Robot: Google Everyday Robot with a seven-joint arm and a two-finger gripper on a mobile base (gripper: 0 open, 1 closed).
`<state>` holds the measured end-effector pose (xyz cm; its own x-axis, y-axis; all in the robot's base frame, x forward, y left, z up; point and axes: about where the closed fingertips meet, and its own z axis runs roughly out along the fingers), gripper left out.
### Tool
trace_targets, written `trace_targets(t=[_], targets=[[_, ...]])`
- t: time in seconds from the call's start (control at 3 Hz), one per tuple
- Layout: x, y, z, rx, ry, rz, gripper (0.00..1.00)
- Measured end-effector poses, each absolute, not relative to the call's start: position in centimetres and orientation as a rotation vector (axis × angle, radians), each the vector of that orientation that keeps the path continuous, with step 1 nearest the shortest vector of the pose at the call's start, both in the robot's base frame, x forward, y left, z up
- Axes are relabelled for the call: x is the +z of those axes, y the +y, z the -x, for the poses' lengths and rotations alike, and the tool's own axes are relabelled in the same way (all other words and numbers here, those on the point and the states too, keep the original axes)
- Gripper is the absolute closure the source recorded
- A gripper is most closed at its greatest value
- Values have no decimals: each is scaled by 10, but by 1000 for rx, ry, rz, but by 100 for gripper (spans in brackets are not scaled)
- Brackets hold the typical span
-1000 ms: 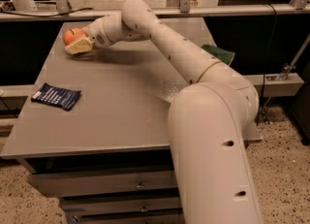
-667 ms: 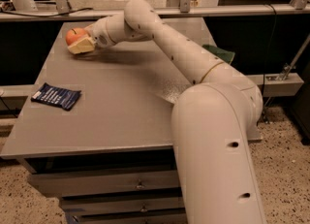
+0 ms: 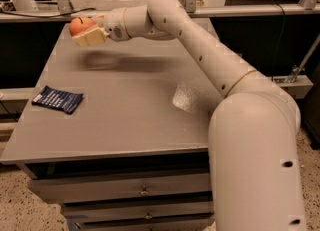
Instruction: Pick apple
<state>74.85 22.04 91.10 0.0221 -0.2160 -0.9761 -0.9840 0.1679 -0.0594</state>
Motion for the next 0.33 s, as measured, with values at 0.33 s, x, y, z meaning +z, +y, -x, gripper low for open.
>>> trace_targets(t=[0.33], targets=[[914,219,-747,951,1404,1240,100]])
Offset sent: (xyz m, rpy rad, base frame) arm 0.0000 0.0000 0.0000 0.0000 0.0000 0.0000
